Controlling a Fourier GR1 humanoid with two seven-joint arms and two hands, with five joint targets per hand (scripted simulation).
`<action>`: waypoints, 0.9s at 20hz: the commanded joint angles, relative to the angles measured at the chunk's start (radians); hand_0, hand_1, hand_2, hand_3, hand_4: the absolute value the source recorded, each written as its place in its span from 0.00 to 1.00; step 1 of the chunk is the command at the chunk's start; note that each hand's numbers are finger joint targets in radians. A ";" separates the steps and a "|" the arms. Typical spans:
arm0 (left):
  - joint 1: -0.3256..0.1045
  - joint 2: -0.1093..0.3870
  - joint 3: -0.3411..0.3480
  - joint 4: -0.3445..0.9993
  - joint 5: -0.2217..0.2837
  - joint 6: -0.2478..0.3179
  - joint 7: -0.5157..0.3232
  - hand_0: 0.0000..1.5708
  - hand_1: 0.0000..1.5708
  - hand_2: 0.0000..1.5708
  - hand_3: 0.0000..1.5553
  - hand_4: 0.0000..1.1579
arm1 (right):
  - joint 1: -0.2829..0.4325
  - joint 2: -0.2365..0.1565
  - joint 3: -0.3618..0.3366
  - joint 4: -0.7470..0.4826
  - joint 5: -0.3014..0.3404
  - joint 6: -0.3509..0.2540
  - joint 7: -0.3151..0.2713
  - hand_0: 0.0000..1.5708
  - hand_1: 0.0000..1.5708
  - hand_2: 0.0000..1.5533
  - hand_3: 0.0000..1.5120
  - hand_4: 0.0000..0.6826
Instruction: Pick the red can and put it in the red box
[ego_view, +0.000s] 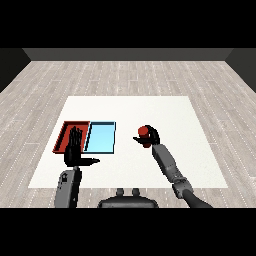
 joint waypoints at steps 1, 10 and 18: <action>0.043 -0.033 -0.046 -0.025 -0.042 0.020 -0.023 0.00 0.00 0.00 0.00 0.00 | 0.111 -0.005 0.024 -0.220 -0.003 -0.021 0.016 0.98 0.98 0.95 0.91 0.86; -0.005 -0.030 -0.057 -0.043 -0.067 0.062 0.057 0.00 0.00 0.00 0.00 0.00 | 0.093 -0.022 0.027 -0.410 0.007 -0.028 0.109 0.96 0.96 0.94 0.91 0.89; -0.038 -0.037 -0.192 -0.088 -0.098 0.051 0.170 0.00 0.00 0.00 0.00 0.00 | 0.275 -0.108 0.037 -0.864 -0.057 0.043 0.198 0.93 0.93 0.91 0.92 0.93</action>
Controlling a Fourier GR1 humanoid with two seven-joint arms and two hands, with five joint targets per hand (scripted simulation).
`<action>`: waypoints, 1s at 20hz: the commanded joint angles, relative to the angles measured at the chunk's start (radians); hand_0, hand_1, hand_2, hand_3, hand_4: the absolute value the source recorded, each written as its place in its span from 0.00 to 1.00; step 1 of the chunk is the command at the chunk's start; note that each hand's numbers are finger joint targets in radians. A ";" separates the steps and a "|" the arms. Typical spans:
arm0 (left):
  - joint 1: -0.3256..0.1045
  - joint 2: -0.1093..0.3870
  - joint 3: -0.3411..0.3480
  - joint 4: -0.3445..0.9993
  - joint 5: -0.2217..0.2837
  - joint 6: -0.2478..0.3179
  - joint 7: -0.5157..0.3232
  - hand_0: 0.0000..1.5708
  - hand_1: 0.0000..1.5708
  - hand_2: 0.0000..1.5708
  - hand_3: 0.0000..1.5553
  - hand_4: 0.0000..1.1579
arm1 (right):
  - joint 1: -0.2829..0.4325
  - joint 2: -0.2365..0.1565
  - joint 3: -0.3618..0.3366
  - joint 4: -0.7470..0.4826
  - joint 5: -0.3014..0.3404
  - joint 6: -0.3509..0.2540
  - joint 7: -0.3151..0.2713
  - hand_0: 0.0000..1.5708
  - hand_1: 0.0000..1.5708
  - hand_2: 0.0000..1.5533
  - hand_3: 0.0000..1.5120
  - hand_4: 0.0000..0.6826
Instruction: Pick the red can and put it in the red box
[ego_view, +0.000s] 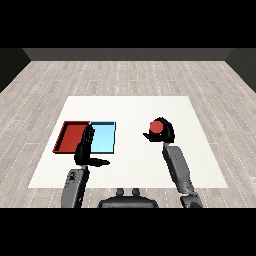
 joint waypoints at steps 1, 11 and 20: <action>-0.016 -0.008 -0.054 -0.046 -0.034 0.023 0.087 0.00 0.00 0.00 0.00 0.00 | 0.084 -0.029 0.016 -0.234 0.001 -0.016 0.089 0.92 0.92 0.91 0.92 0.93; -0.187 -0.008 -0.148 0.174 -0.071 0.150 0.083 0.00 0.00 0.00 0.00 0.00 | 0.012 0.090 0.243 -0.263 0.075 -0.269 0.126 0.92 0.92 0.91 0.91 0.93; -0.254 -0.008 -0.314 0.184 -0.030 0.300 0.193 0.00 0.00 0.00 0.00 0.00 | 0.077 0.091 0.330 -0.274 0.055 -0.294 0.005 0.92 0.92 0.92 0.92 0.90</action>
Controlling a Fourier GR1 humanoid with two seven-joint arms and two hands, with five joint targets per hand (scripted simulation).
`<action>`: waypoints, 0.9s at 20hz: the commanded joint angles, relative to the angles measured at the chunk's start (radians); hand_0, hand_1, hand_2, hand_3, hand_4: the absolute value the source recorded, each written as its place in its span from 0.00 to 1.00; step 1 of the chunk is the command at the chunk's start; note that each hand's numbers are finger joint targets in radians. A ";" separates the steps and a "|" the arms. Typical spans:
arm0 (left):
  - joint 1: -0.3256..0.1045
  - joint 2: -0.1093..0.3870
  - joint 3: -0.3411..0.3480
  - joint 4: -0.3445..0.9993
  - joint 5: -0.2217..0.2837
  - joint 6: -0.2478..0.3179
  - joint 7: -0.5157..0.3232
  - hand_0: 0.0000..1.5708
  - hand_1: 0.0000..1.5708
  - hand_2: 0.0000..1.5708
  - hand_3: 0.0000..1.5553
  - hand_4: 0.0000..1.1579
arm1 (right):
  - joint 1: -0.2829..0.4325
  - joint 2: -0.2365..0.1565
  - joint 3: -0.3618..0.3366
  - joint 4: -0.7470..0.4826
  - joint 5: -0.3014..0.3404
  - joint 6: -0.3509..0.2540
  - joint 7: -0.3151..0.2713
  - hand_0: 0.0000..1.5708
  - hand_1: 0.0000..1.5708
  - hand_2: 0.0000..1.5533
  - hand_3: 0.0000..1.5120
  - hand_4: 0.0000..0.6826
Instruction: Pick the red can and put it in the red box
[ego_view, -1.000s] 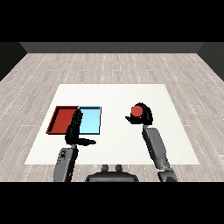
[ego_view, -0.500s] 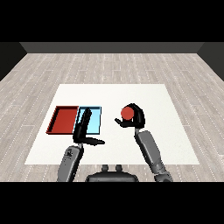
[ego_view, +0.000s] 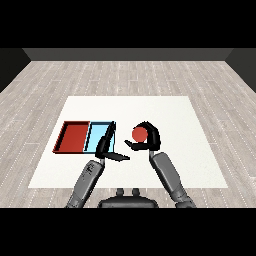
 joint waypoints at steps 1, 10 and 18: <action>-0.034 0.000 -0.020 0.104 0.038 0.017 -0.057 0.00 0.00 0.00 0.00 0.00 | -0.118 0.002 0.073 0.041 -0.022 -0.114 0.019 0.92 0.92 0.92 0.92 0.90; -0.063 0.000 -0.089 0.138 0.070 0.082 -0.007 0.00 0.00 0.00 0.00 0.00 | -0.025 0.002 0.065 -0.007 -0.034 -0.046 -0.048 0.94 0.94 0.93 0.92 0.96; -0.095 0.000 -0.103 0.211 0.149 0.084 -0.056 0.00 0.00 0.00 0.00 0.00 | -0.010 0.002 0.073 -0.038 -0.021 -0.017 -0.029 0.94 0.94 0.92 0.92 0.97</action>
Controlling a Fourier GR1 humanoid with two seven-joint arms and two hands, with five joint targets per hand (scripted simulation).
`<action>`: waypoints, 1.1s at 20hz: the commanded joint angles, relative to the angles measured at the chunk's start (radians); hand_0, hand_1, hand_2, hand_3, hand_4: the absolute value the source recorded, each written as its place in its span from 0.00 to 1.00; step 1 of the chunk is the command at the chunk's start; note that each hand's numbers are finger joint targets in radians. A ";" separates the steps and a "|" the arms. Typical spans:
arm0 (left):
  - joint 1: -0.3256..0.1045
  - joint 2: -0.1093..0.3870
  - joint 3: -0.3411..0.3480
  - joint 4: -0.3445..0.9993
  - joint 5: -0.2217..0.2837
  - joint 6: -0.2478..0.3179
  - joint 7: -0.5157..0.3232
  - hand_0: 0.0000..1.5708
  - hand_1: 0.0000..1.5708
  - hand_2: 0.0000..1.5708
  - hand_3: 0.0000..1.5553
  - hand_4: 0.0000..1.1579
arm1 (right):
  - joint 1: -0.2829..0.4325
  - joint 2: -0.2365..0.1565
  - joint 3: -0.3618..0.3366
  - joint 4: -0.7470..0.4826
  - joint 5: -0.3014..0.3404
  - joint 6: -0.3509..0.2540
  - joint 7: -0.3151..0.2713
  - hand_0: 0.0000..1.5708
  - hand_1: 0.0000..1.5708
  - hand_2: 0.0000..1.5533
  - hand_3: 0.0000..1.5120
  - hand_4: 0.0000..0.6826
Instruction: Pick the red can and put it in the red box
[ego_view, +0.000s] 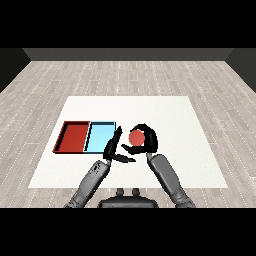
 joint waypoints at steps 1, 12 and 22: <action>-0.082 0.000 -0.044 0.063 0.051 0.053 0.011 0.00 0.00 0.00 0.00 0.00 | 0.058 0.001 0.103 -0.085 0.026 -0.078 0.019 0.94 0.94 0.93 0.92 0.99; -0.012 0.000 -0.066 0.064 0.082 -0.003 -0.054 0.00 0.00 0.00 0.00 0.00 | -0.091 0.001 0.109 0.023 -0.096 -0.114 0.001 0.96 0.96 0.94 0.94 0.97; -0.057 0.000 -0.022 0.060 0.107 -0.040 -0.017 0.00 0.00 0.00 0.00 0.00 | -0.099 0.000 0.148 0.024 -0.124 -0.143 -0.002 0.97 0.97 0.94 0.93 0.95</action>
